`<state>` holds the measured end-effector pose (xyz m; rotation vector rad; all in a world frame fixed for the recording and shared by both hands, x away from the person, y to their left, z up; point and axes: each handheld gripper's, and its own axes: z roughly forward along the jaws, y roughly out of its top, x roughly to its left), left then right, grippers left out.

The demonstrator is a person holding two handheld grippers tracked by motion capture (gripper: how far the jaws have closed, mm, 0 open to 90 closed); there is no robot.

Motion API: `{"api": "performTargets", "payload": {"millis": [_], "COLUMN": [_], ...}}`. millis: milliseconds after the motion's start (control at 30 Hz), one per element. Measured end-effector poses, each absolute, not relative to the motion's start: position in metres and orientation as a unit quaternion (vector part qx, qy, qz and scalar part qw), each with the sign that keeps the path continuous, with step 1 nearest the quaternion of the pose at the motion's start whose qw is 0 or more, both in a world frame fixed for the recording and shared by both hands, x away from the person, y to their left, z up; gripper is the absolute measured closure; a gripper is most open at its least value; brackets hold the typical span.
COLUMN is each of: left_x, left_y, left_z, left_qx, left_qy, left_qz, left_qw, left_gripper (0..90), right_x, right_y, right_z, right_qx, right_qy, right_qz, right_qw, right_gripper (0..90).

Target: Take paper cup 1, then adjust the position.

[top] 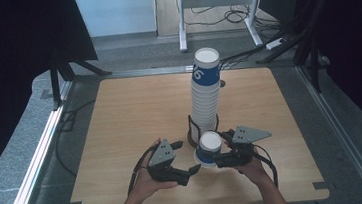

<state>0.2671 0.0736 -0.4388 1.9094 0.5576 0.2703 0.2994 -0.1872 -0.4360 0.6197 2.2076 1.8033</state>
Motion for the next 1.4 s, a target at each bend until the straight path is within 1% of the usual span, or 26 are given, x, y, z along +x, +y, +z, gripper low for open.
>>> {"api": "performTargets", "payload": {"millis": [333, 400, 800, 1033, 1100, 1167, 1400], "left_x": [0.264, 0.264, 0.264, 0.263, 0.263, 0.263, 0.263], "left_y": [0.058, 0.052, 0.042, 0.040, 0.040, 0.040, 0.039], "left_z": [-0.444, -0.446, -0.452, -0.457, -0.458, -0.460, -0.463], "left_qx": [0.810, 0.813, 0.814, 0.812, 0.809, 0.808, 0.812], "left_qy": [0.230, 0.226, 0.222, 0.224, 0.231, 0.233, 0.228], "left_qz": [0.120, 0.119, 0.124, 0.134, 0.141, 0.144, 0.158], "left_qw": [0.526, 0.524, 0.521, 0.522, 0.523, 0.522, 0.513], "left_gripper": [5.9, 5.8, 6.2, 10.6, 15.3, 17.3, 19.3], "right_x": [0.296, 0.295, 0.290, 0.287, 0.287, 0.287, 0.289], "right_y": [-0.184, -0.182, -0.168, -0.166, -0.165, -0.164, -0.163], "right_z": [-0.436, -0.437, -0.439, -0.438, -0.438, -0.439, -0.443], "right_qx": [0.216, 0.214, 0.204, 0.200, 0.199, 0.198, 0.201], "right_qy": [0.747, 0.748, 0.749, 0.748, 0.748, 0.749, 0.756], "right_qz": [0.619, 0.620, 0.622, 0.625, 0.625, 0.625, 0.617], "right_qw": [0.113, 0.106, 0.098, 0.098, 0.096, 0.093, 0.088], "right_gripper": [28.3, 28.3, 28.3, 28.3, 28.3, 28.3, 28.0]}}
